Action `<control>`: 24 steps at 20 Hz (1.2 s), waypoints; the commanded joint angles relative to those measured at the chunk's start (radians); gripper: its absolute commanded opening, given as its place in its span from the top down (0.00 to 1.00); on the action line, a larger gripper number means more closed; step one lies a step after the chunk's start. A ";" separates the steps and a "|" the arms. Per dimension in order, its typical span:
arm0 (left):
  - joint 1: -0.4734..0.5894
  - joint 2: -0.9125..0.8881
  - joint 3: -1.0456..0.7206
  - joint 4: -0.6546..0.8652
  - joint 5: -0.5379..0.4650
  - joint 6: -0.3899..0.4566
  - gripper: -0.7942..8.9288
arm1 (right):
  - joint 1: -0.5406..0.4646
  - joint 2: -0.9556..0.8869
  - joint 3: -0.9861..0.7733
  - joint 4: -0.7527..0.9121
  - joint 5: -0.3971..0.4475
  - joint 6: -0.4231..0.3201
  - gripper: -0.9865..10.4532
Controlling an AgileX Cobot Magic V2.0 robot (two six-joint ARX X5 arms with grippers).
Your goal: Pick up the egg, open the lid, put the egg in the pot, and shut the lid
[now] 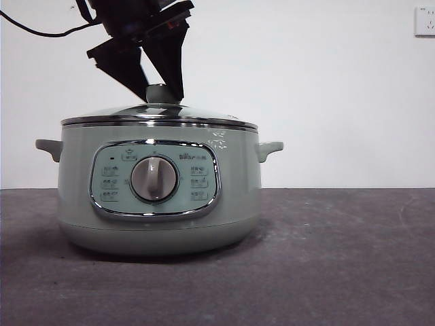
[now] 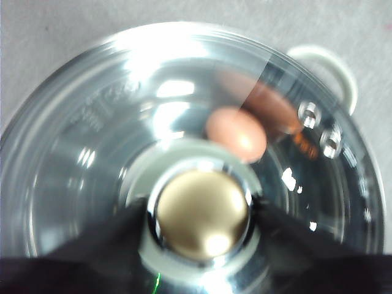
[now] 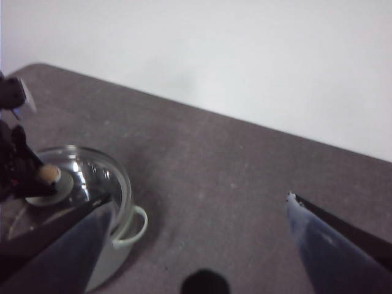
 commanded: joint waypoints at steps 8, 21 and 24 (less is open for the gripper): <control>0.011 -0.022 0.070 -0.035 -0.001 0.000 0.49 | 0.000 0.023 -0.004 -0.119 -0.147 0.040 0.50; 0.011 -0.176 0.343 -0.468 0.193 0.001 0.50 | 0.000 0.098 -0.004 -0.299 -0.496 0.046 0.50; 0.011 -0.251 0.343 -0.481 0.260 -0.003 0.56 | 0.000 0.126 -0.004 -0.352 -0.526 0.043 0.51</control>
